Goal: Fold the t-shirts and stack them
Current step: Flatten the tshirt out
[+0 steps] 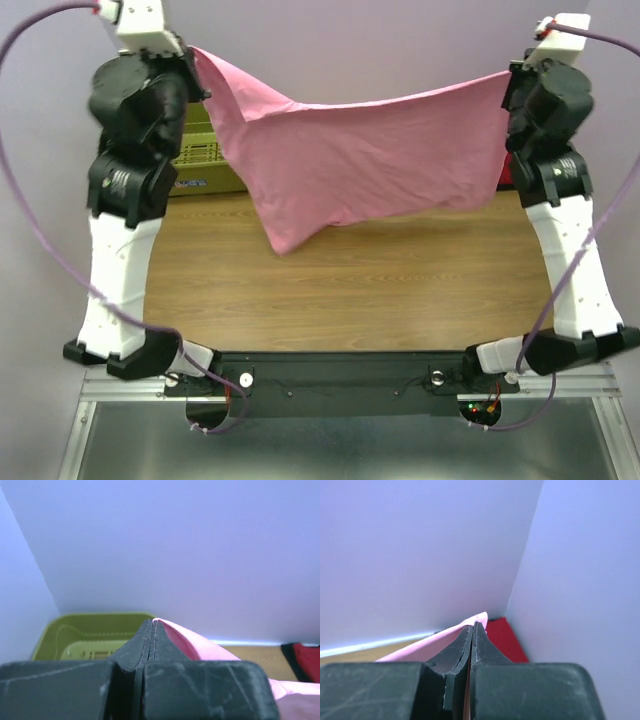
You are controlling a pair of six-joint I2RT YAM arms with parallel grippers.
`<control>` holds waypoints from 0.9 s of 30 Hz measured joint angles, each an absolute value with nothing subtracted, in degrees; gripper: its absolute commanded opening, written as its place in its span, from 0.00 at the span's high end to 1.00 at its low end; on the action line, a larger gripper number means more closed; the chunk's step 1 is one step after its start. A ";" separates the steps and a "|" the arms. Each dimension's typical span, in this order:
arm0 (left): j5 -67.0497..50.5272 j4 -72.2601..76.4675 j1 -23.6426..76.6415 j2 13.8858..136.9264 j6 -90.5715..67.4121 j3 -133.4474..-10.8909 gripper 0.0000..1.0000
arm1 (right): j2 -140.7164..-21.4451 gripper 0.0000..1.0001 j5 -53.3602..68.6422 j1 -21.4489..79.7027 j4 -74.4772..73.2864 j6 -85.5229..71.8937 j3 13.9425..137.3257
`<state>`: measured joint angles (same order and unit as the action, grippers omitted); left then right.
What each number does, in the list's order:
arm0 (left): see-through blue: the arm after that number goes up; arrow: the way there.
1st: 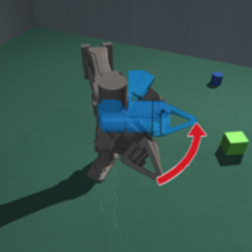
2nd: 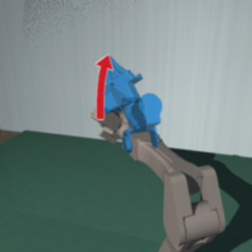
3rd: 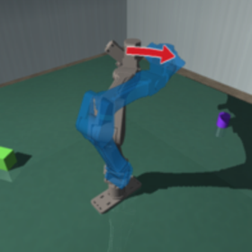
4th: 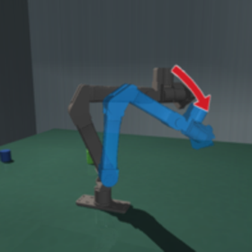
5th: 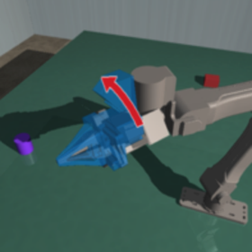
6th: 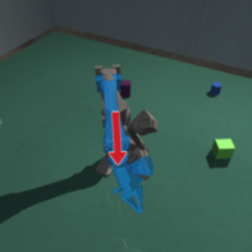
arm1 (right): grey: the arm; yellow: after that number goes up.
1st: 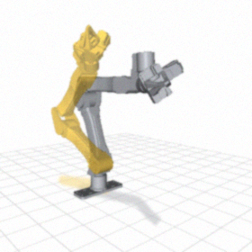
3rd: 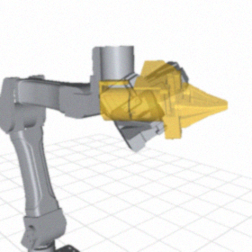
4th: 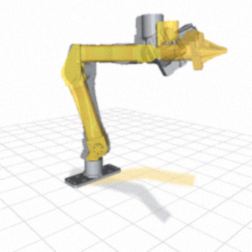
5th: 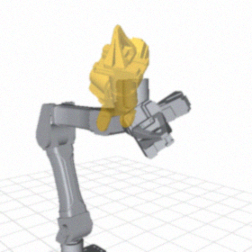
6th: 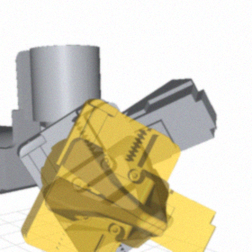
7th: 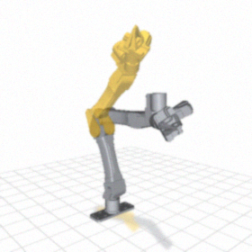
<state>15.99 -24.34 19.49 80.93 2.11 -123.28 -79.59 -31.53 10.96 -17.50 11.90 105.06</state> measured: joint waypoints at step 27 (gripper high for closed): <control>11.68 -20.29 19.49 55.13 9.43 -115.70 1.00 | -52.42 0.99 -13.47 10.98 -17.41 19.40 96.40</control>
<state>11.68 -20.29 19.49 55.13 9.43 -115.70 -52.42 -13.47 10.98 -17.41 19.40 96.40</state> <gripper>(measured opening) 0.017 0.013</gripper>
